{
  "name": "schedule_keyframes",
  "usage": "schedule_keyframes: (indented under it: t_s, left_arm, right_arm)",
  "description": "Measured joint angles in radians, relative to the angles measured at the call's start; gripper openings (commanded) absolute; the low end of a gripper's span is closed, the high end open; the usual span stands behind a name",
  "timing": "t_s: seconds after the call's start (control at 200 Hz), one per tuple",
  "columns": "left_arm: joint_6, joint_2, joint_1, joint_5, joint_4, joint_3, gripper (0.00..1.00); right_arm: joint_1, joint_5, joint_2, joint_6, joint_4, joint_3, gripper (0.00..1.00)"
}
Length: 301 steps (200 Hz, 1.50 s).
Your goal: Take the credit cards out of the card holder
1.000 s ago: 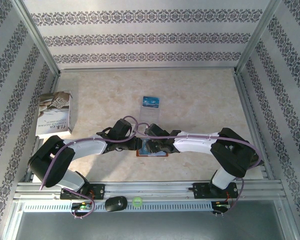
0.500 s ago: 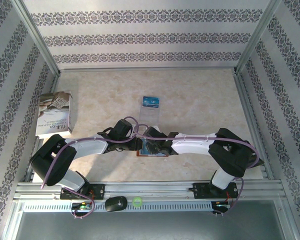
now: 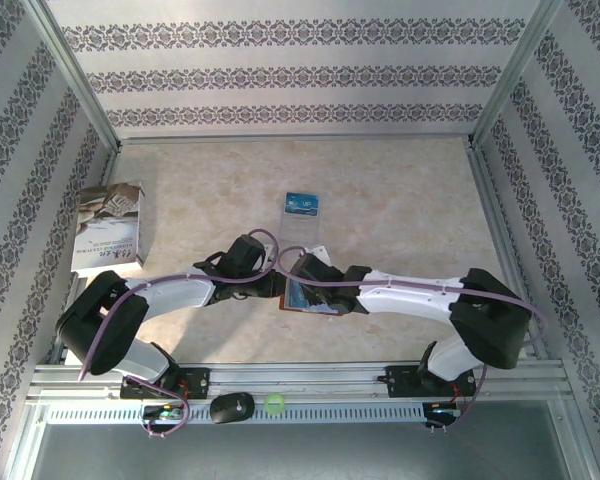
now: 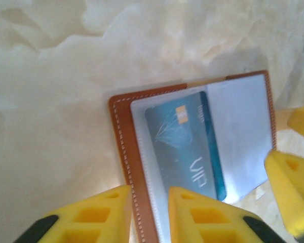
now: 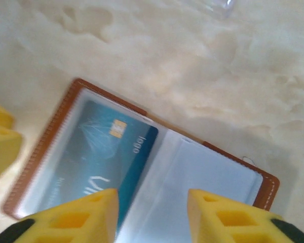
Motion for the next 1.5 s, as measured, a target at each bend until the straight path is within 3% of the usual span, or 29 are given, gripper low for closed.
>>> schedule_keyframes:
  t_s: [0.21, 0.42, 0.959, 1.344, 1.504]
  left_arm:
    - [-0.001, 0.061, -0.035, 0.008, 0.022, 0.056, 0.13]
    - [-0.001, 0.129, -0.04, 0.005, 0.028, 0.106, 0.07]
    - [-0.001, 0.176, -0.04, -0.051, 0.025, 0.107, 0.01]
    - [-0.002, 0.165, -0.04, -0.048, 0.062, 0.079, 0.0]
    - [-0.003, 0.158, -0.04, -0.049, 0.062, 0.071, 0.0]
  right_arm:
    - [-0.092, -0.227, 0.004, 0.038, 0.126, -0.08, 0.24]
    - [-0.122, -0.339, 0.013, 0.073, 0.166, -0.105, 0.25]
    - [-0.162, -0.393, 0.064, 0.138, 0.21, -0.115, 0.28]
    - [-0.188, -0.472, 0.081, 0.175, 0.261, -0.129, 0.18]
    - [-0.212, -0.516, 0.09, 0.212, 0.292, -0.142, 0.22]
